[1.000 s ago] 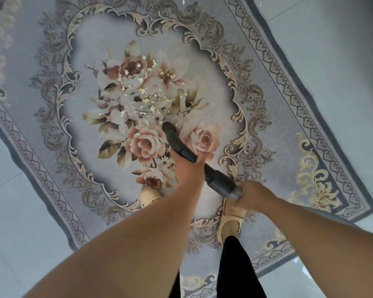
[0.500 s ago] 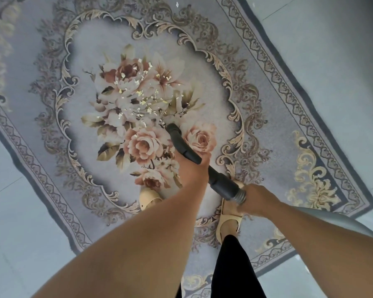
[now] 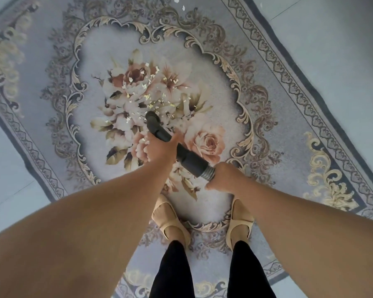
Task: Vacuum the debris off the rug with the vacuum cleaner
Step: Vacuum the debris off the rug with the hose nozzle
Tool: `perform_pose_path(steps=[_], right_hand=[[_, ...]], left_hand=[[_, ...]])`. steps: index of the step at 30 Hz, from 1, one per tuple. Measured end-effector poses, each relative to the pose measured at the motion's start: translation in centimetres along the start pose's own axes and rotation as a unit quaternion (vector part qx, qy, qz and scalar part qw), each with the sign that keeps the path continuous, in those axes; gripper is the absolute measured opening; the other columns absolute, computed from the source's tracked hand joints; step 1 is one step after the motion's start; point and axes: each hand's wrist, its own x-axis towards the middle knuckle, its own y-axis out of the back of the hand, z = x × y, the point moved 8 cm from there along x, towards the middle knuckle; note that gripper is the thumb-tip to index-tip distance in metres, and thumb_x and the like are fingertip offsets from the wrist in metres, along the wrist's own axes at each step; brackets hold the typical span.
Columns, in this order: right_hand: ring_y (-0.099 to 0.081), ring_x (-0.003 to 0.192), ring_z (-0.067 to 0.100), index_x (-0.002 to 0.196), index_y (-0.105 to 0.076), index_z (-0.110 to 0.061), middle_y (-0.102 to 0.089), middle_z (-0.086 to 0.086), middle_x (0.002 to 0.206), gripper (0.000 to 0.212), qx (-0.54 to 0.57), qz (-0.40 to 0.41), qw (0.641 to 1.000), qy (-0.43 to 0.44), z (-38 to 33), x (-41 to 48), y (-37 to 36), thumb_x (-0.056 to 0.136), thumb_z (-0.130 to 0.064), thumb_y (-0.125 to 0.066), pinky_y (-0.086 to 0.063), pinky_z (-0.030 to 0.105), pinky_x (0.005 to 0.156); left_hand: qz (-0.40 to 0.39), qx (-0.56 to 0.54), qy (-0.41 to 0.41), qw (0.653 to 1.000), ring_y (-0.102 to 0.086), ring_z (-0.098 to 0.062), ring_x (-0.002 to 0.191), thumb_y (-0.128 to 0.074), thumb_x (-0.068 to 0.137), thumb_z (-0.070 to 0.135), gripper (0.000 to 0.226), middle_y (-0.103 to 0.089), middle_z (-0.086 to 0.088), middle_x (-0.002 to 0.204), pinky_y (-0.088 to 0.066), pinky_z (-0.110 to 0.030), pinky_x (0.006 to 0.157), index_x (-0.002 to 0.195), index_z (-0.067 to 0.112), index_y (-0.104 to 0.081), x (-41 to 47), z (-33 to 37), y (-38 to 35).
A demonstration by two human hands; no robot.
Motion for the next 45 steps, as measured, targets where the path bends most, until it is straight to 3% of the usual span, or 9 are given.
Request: perform_pose_path(steps=[3,14,21,25,30,34,39,43,45], right_hand=[[-0.059,0.068,0.021,0.091,-0.053,-0.018,-0.056,-0.001,0.072,0.034,0.018,0.015,1.0,0.006,-1.9,0.7,0.2,0.069,-0.026,-0.078,-0.043,0.024,0.059],[-0.062,0.082,0.023,0.089,-0.057,-0.018,-0.058,-0.002,0.075,0.02,-0.028,-0.06,0.995,-0.08,8.7,-6.1,-0.2,0.075,-0.021,-0.071,-0.043,0.025,0.07],[-0.061,0.071,0.019,0.069,-0.051,-0.025,-0.056,-0.005,0.067,0.024,0.005,-0.018,0.999,-0.046,4.2,-2.7,1.1,0.069,-0.027,-0.075,-0.042,0.024,0.061],[-0.052,0.06,0.012,0.089,-0.052,-0.019,-0.052,-0.006,0.067,0.035,0.026,-0.001,0.999,-0.019,-0.7,0.1,2.0,0.07,-0.027,-0.08,-0.036,0.023,0.051],[-0.054,0.059,0.013,0.071,-0.052,-0.021,-0.055,-0.003,0.064,0.026,0.03,-0.025,0.998,-0.041,1.2,-1.2,0.1,0.071,-0.027,-0.077,-0.037,0.023,0.05],[-0.062,0.075,0.02,0.079,-0.055,-0.021,-0.056,-0.005,0.068,0.02,-0.002,-0.033,0.997,-0.063,5.9,-3.9,-0.4,0.071,-0.025,-0.072,-0.048,0.027,0.068],[-0.063,0.084,0.022,0.091,-0.058,-0.021,-0.061,0.0,0.082,0.02,-0.008,-0.044,0.994,-0.096,8.5,-5.3,0.9,0.076,-0.023,-0.072,-0.05,0.029,0.077],[-0.063,0.079,0.022,0.094,-0.061,-0.018,-0.062,0.001,0.079,0.029,0.017,-0.013,0.997,-0.075,5.6,-2.1,2.6,0.071,-0.027,-0.076,-0.048,0.027,0.068],[-0.061,0.074,0.022,0.091,-0.058,-0.016,-0.06,0.002,0.074,0.031,0.024,-0.008,0.998,-0.05,3.0,-0.1,3.5,0.069,-0.027,-0.077,-0.042,0.023,0.058]], left_hand=[[-0.01,0.002,-0.011,1.0,-0.064,-0.022,0.088,-0.068,0.082,0.032,0.059,-0.061,-0.003,0.109,-0.05,-0.024,0.049,0.133,0.02,-0.04,1.6,1.0,0.7],[-0.108,-0.069,0.034,0.991,-0.061,-0.017,0.086,-0.069,0.084,0.024,0.076,-0.06,0.0,0.114,-0.052,-0.025,0.067,0.146,0.026,-0.025,-7.9,-3.1,-6.3],[-0.082,-0.006,-0.021,0.996,-0.066,-0.025,0.092,-0.069,0.083,0.03,0.076,-0.061,-0.006,0.114,-0.06,-0.039,0.073,0.145,0.022,-0.026,-3.1,0.8,-4.1],[-0.051,0.018,-0.024,0.998,-0.064,-0.024,0.089,-0.067,0.081,0.029,0.063,-0.062,-0.006,0.112,-0.059,-0.036,0.068,0.135,0.02,-0.036,1.3,3.1,-1.1],[-0.065,0.031,-0.03,0.997,-0.063,-0.022,0.083,-0.067,0.082,0.029,0.069,-0.063,-0.005,0.111,-0.047,-0.021,0.046,0.141,0.02,-0.031,-0.4,2.2,-2.0],[-0.097,-0.002,-0.007,0.995,-0.064,-0.024,0.09,-0.069,0.083,0.025,0.076,-0.061,-0.005,0.114,-0.059,-0.034,0.067,0.145,0.023,-0.025,-4.7,-0.6,-4.8],[-0.109,-0.025,-0.002,0.994,-0.063,-0.023,0.097,-0.071,0.082,0.027,0.085,-0.06,-0.003,0.12,-0.056,-0.033,0.077,0.149,0.026,-0.019,-6.6,-0.6,-7.3],[-0.093,-0.019,-0.036,0.995,-0.061,-0.019,0.088,-0.07,0.082,0.026,0.068,-0.059,0.001,0.108,-0.045,-0.018,0.058,0.14,0.022,-0.032,-3.2,2.8,-6.4],[-0.063,-0.002,-0.053,0.997,-0.06,-0.017,0.087,-0.068,0.082,0.028,0.067,-0.059,0.001,0.11,-0.046,-0.021,0.06,0.139,0.022,-0.035,-0.5,4.6,-4.8]])
